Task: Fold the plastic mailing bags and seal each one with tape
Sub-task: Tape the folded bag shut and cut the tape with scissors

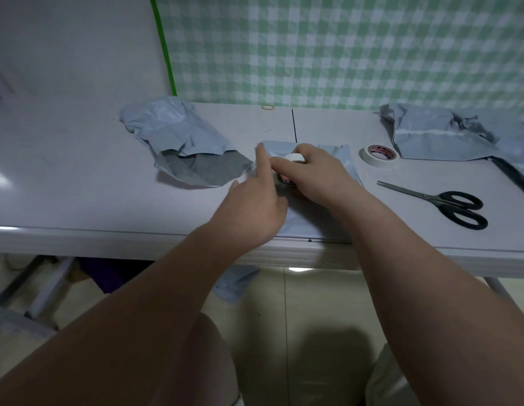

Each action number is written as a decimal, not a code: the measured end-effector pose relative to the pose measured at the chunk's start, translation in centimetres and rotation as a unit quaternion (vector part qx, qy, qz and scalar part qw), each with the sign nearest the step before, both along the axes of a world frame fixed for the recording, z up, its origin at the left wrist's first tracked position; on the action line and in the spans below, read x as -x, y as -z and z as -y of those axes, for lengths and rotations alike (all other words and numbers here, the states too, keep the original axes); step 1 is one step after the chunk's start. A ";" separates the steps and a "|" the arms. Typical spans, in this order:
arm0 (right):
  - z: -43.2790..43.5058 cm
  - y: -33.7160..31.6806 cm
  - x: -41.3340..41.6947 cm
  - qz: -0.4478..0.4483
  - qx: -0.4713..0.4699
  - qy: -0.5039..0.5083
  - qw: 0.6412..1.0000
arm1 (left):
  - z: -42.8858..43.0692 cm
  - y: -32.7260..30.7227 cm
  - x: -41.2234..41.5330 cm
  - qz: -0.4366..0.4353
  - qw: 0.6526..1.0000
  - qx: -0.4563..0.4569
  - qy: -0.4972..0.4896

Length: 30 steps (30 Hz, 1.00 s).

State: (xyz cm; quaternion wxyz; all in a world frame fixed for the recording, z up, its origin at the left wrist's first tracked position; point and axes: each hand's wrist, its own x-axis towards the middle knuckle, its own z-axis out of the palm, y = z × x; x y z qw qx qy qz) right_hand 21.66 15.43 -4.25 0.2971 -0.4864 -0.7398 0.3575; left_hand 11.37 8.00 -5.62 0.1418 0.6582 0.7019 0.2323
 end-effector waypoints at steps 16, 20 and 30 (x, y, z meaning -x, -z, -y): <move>-0.3 1.2 -2.1 0.060 -0.128 0.033 0.989 | 0.4 1.5 0.1 -0.181 0.981 0.074 0.014; -0.7 1.8 -2.3 0.114 -0.188 0.054 0.974 | 0.5 1.2 0.0 -0.190 0.978 0.087 0.006; -0.5 1.6 -3.1 0.194 -0.252 0.084 0.944 | 0.7 0.9 -0.2 -0.195 0.976 0.100 0.003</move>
